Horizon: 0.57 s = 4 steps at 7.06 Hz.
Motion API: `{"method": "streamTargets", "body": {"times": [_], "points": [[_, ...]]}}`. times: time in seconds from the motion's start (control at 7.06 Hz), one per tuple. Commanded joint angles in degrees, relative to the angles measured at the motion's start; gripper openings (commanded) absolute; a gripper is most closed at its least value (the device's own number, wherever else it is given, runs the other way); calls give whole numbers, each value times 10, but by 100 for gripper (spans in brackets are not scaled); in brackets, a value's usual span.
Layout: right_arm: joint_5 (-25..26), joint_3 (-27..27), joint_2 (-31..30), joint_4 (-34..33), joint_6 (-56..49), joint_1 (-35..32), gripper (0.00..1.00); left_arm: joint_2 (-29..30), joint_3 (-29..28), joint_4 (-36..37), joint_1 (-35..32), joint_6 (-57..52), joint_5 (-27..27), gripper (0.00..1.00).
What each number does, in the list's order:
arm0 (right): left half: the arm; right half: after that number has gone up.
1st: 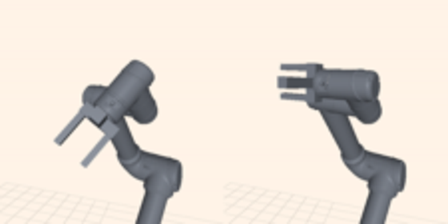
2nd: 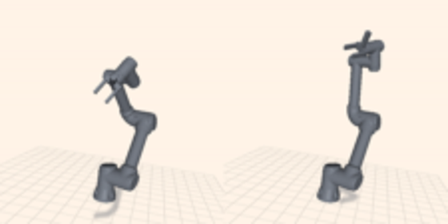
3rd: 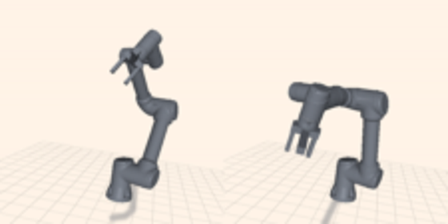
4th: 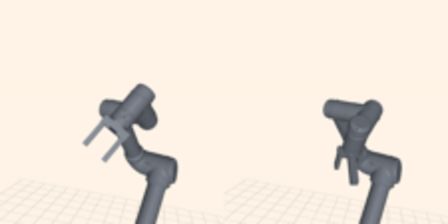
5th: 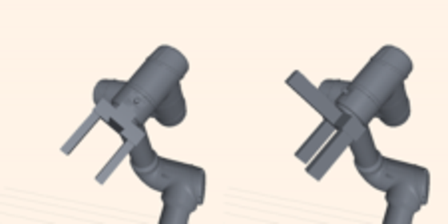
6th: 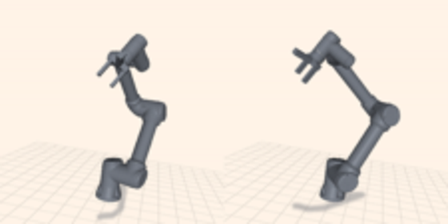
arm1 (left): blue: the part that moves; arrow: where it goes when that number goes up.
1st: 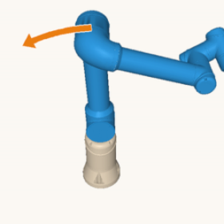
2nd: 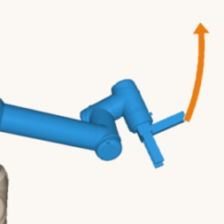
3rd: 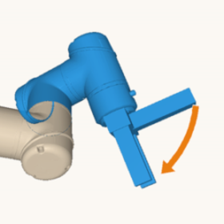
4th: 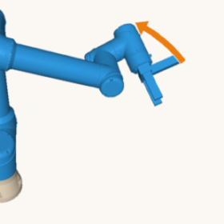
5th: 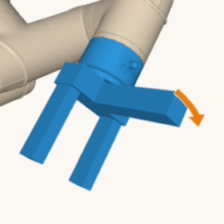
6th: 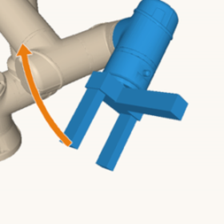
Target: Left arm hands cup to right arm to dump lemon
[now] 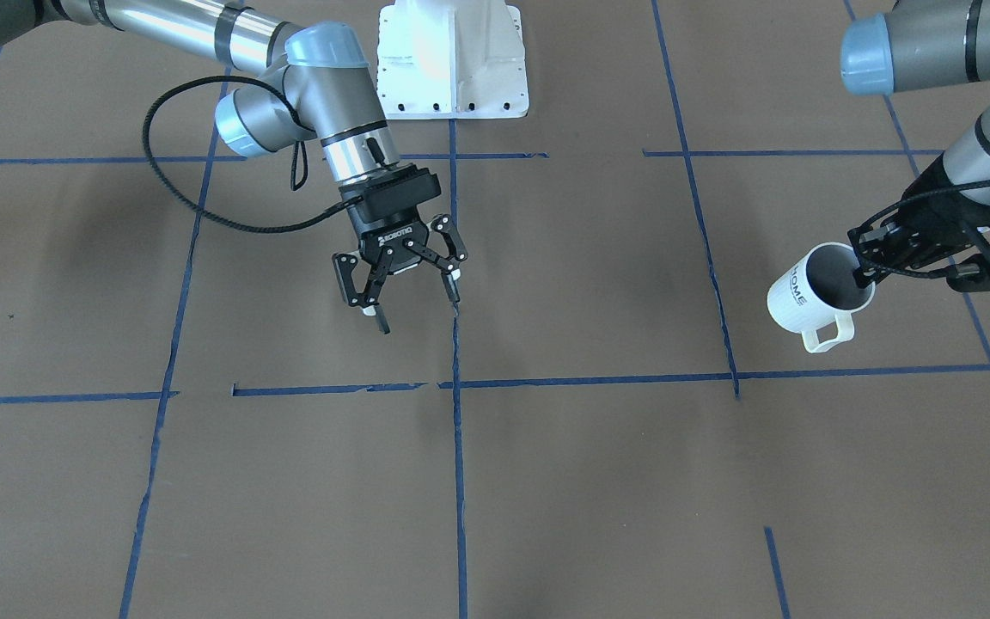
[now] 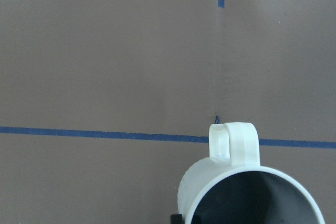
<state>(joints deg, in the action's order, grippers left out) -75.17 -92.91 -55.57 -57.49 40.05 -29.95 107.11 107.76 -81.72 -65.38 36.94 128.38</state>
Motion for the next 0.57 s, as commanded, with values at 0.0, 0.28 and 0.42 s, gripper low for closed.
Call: {"method": "streamTargets", "body": {"times": [0.0,0.28,0.42], "points": [[-209,-46,-1,-165,-4,-119,100,-43,30,2,-6,-45,0,0],[-425,-44,-40,-211,-11,-232,100,-73,41,2,-21,-82,1,0],[-482,-44,-69,-212,-45,-277,100,-100,62,0,-21,-85,1,0]]}}
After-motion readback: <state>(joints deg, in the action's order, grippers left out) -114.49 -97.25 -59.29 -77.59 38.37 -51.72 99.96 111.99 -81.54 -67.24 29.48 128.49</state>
